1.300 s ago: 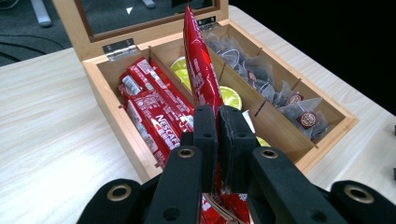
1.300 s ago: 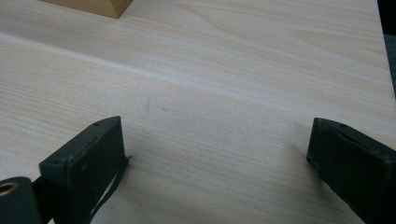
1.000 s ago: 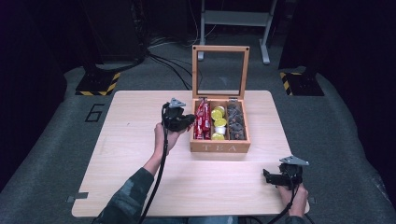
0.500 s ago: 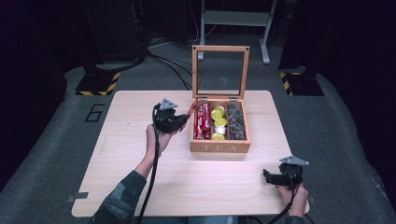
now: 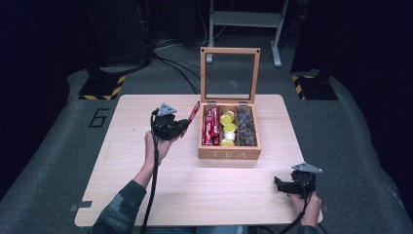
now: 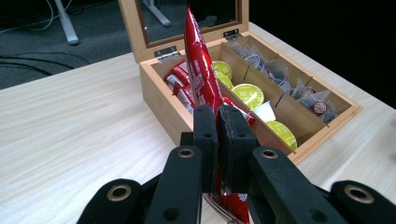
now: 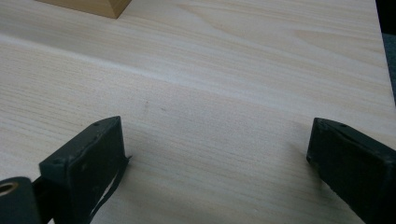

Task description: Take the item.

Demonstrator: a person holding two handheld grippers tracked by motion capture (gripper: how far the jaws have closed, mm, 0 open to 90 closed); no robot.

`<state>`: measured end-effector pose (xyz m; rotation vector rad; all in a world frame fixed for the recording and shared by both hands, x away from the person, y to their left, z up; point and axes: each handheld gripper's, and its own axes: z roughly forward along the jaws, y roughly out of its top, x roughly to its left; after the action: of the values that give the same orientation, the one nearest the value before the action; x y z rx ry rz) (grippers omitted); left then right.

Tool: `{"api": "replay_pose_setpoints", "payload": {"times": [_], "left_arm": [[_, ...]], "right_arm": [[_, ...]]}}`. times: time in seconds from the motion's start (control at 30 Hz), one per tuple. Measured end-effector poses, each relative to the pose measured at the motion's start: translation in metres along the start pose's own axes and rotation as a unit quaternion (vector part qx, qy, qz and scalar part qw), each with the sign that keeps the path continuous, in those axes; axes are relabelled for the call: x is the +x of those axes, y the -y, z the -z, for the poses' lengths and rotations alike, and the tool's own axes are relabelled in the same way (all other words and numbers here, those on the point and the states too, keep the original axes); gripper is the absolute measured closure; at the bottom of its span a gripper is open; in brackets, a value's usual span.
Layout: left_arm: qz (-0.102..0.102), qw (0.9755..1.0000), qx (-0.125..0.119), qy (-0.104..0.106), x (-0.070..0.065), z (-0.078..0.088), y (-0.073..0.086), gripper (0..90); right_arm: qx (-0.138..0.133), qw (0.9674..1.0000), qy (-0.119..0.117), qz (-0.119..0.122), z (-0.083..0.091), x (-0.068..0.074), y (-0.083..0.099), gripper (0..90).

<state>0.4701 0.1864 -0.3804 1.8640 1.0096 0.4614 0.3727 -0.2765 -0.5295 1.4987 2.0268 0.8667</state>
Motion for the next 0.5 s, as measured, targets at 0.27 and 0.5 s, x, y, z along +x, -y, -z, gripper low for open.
{"api": "replay_pose_setpoints", "payload": {"times": [0.27, 0.5], "left_arm": [[0.002, 1.0000, -0.003, -0.007, 0.007, 0.009, 0.004, 85.3], [0.007, 0.9998, -0.007, -0.015, 0.015, 0.018, 0.007, 85.3]], "right_arm": [[0.000, 1.0000, 0.001, -0.001, 0.000, 0.000, 0.000, 3.6], [0.000, 1.0000, 0.001, -0.001, 0.000, 0.000, 0.000, 3.7]]}}
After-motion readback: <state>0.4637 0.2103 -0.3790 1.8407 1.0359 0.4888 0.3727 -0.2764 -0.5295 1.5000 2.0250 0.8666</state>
